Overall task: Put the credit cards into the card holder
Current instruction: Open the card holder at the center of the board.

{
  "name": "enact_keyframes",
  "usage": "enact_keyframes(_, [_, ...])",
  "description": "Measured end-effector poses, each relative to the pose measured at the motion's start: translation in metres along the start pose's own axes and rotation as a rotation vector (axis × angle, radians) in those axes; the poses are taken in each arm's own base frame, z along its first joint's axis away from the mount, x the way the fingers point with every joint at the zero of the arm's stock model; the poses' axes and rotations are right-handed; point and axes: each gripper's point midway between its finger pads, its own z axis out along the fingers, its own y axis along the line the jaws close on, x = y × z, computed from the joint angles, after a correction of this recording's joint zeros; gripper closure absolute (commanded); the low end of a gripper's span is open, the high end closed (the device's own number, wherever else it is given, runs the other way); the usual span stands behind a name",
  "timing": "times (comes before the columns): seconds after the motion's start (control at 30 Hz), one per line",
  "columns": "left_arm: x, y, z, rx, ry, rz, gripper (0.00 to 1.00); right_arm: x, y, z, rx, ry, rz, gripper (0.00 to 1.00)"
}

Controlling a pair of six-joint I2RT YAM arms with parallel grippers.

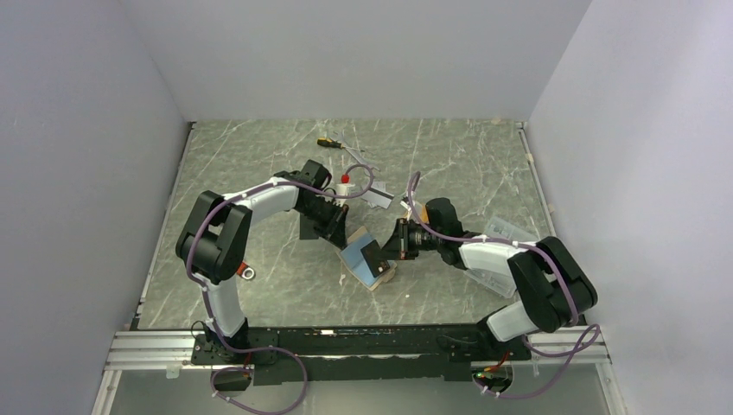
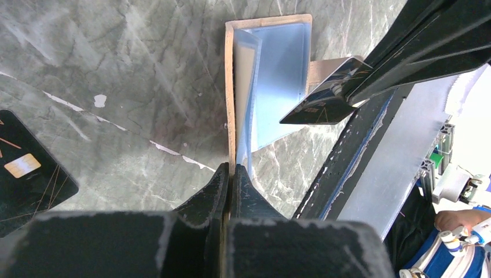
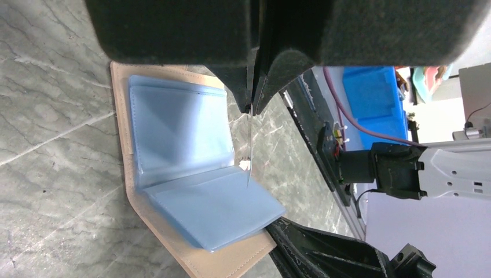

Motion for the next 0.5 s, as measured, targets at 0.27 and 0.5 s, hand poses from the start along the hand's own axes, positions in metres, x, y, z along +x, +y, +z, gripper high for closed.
enact_keyframes(0.27, [0.005,0.005,0.001,-0.021,0.01,-0.008,1.0,-0.006,0.002,-0.004,0.034,-0.002,-0.019,1.0])
enact_keyframes(0.5, [0.008,0.007,0.004,-0.028,0.009,-0.027,1.0,0.001,-0.007,0.009,0.048,0.037,0.008,1.0])
